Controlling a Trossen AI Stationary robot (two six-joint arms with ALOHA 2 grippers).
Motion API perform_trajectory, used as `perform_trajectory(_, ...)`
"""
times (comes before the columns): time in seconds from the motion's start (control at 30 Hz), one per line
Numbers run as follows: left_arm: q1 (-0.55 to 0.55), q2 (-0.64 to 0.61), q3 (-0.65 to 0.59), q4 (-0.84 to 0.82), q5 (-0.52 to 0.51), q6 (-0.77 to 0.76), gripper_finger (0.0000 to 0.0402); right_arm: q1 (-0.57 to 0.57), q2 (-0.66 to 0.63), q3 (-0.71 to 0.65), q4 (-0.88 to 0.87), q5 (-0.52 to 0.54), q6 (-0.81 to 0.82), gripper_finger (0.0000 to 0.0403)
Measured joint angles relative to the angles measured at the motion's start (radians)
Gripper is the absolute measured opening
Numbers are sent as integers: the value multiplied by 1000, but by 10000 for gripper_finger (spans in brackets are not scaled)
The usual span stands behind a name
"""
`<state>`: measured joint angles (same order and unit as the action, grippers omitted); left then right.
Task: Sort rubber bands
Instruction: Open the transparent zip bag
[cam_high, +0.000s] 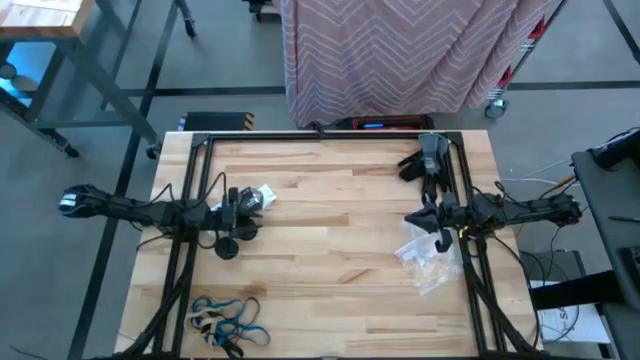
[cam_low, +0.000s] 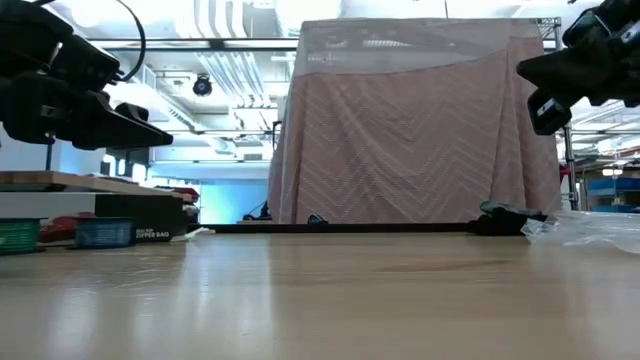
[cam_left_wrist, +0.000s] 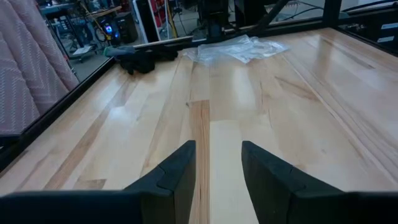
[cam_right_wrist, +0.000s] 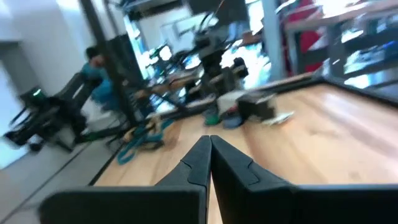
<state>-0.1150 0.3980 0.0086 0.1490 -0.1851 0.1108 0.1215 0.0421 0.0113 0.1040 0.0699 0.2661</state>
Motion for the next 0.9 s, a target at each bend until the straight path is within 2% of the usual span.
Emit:
perform_trajectory(0.13,0,0,0,0,0,0,116,11,37,27,4,-9,-5,2)
perform_trajectory(0.23,0,0,0,0,0,0,116,29,137,98,0,-15,-23,6)
perform_trajectory(0.3,0,0,0,0,0,0,116,38,218,166,-63,-5,-32,17)
perform_trajectory(0.4,0,0,0,0,0,0,116,47,360,283,-186,9,-40,49)
perform_trajectory(0.6,0,0,0,2,0,0,116,62,649,475,-472,8,25,140)
perform_trajectory(0.73,0,0,0,4,0,0,116,62,777,584,-668,8,80,190)
perform_trajectory(0.9,0,0,0,8,0,0,116,64,888,713,-924,-20,142,233)
